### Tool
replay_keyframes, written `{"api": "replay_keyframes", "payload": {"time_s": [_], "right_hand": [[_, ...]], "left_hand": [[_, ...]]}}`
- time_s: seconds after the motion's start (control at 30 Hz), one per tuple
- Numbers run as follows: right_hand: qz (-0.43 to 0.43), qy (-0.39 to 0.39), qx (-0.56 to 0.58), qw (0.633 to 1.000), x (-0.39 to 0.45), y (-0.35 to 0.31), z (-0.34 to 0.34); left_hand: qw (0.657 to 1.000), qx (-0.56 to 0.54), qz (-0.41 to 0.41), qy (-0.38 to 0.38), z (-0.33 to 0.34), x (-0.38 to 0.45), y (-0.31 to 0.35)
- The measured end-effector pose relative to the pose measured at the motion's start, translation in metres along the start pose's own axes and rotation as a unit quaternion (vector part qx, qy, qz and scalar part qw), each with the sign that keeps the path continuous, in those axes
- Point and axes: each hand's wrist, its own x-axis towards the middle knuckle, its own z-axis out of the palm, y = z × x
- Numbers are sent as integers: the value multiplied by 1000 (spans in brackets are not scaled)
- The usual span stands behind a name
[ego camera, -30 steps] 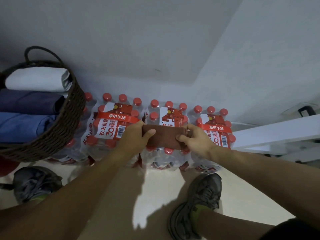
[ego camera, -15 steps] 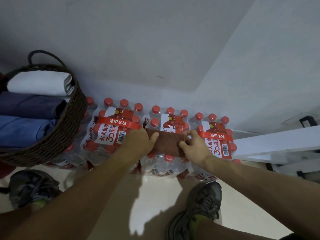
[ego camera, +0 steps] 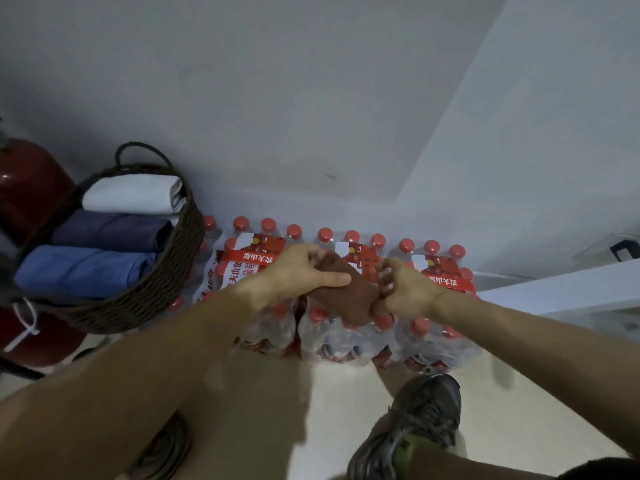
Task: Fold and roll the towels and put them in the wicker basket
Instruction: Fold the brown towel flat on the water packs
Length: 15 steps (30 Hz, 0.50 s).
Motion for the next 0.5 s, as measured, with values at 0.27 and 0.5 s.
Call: {"api": "replay_keyframes", "payload": {"time_s": [0.27,0.5], "right_hand": [[-237,-35,-11,971,-50,-75,24],[-209,-84,162,961,-38,-124,32]], "left_hand": [[931,309,187,-61,-58,-54,67],[991,50,100,-73,-159,-88,48]]}}
